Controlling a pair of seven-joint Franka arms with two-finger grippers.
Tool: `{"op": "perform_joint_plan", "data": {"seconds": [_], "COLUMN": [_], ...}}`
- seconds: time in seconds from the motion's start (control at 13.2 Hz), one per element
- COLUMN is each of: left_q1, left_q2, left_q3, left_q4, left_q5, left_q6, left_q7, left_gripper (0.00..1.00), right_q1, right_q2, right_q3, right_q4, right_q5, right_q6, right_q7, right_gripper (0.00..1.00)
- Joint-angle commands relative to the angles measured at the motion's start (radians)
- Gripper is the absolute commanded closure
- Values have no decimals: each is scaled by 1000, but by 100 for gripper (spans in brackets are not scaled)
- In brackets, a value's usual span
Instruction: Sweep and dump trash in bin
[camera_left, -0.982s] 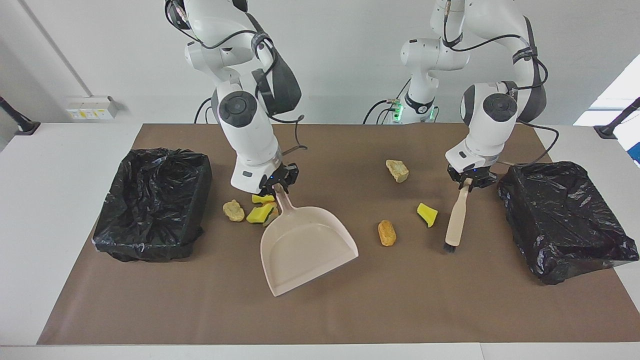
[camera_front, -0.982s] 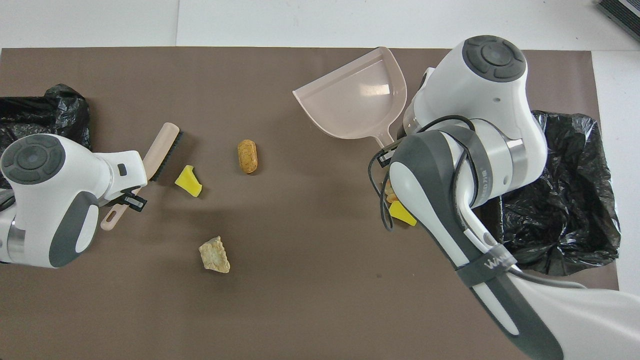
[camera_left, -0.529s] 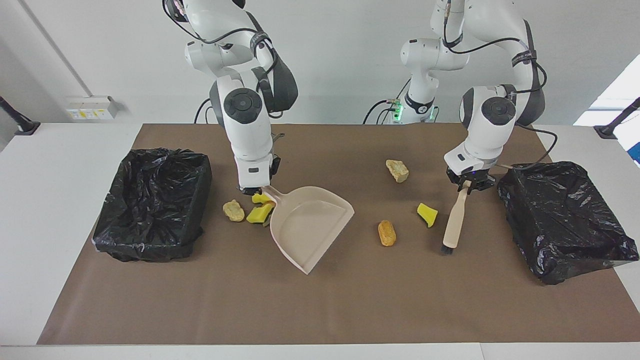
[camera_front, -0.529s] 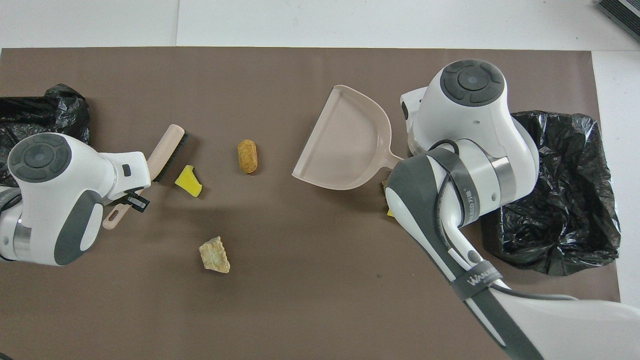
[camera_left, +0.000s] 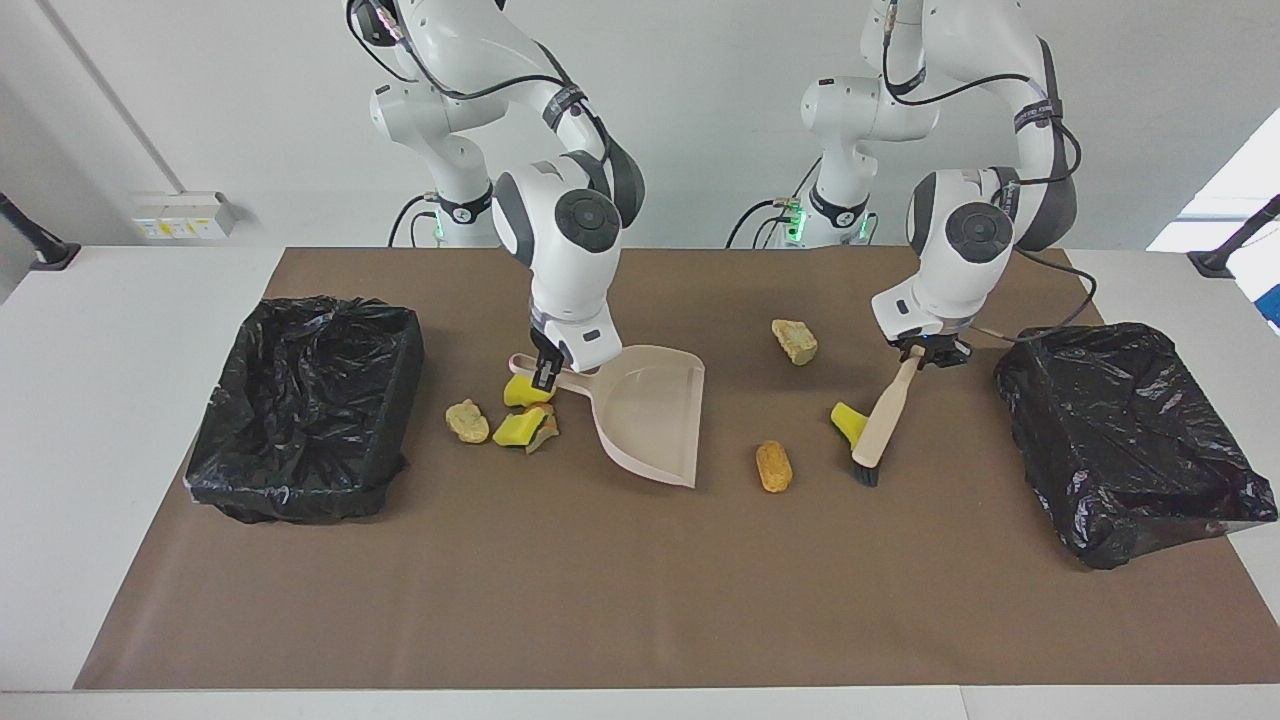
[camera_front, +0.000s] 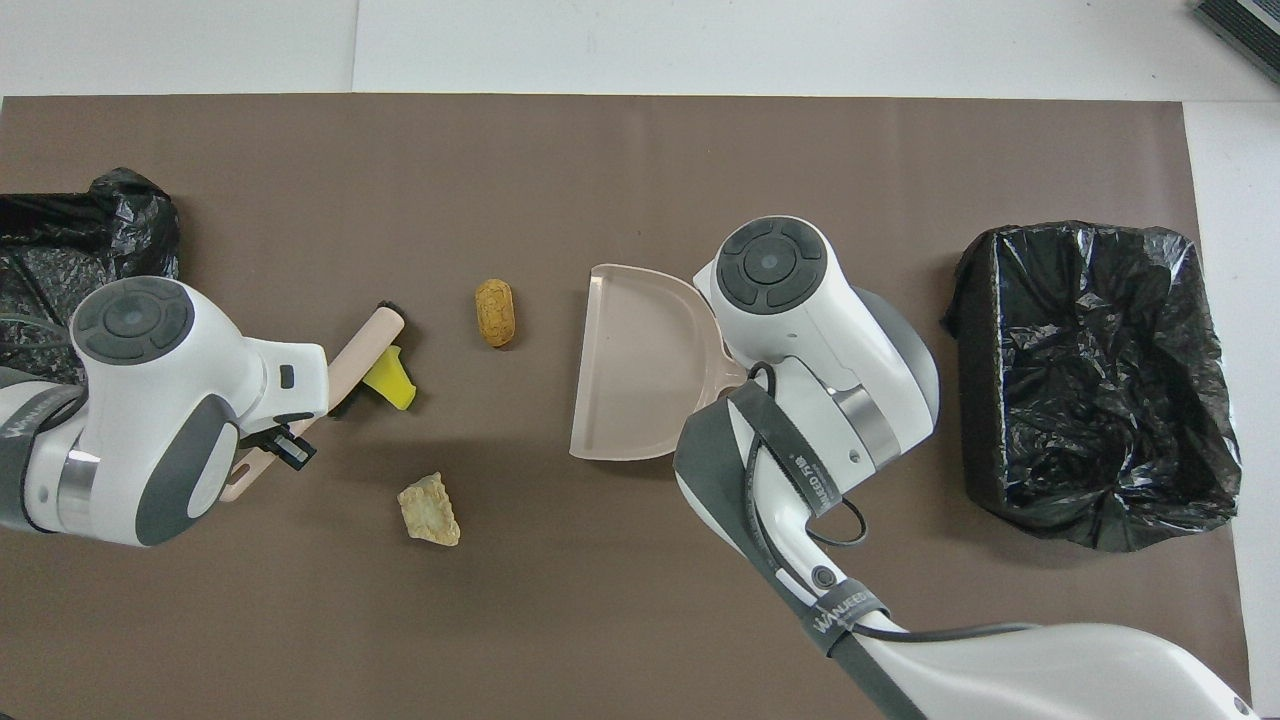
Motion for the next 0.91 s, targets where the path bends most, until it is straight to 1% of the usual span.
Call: {"op": "perform_joint_plan", "data": {"seconds": [0.0,0.15,0.38,0.45,0.53,0.6,0.68,0.76,0.83], "left_q1": [-65,-102,-182,-185,-185,-185,-185,-185,-185], "left_q2": [-74,-82,-97,-106,-123,-146,-193,-239,-269], "left_q3": [5,5,7,5,5,5,7,7,7], "left_q4": [-83,-86,-82,-76,-71,-71,-74,-82,-82], "left_q5": [-41,-78,-88,-89,-89,-89,-89,-89,-89], "left_q6": [-58,-104,-118,-126,-159,-190,-224,-276,-340], "left_q7": [2,-50,-198,-272,-336,-386,-423,-470,-548], "left_gripper": [100,100,100,100,100,100,100,100,100], "right_q1": [24,24,24,24,24,24,23,23,23], "right_q2": [1,0,-14,-17,-19,-19,-19,-19,-19], "right_q3": [4,4,4,4,4,4,4,4,4], "right_q4": [-63,-75,-121,-126,-129,-129,-129,-129,-131], "right_q5": [-22,-22,-22,-21,-21,-21,-21,-21,-21], "right_q6": [54,62,99,101,101,101,102,102,101], "right_q7": [-28,-28,-27,-27,-27,-24,-22,-22,-22], "right_gripper": [100,100,100,100,100,100,100,100,100]}}
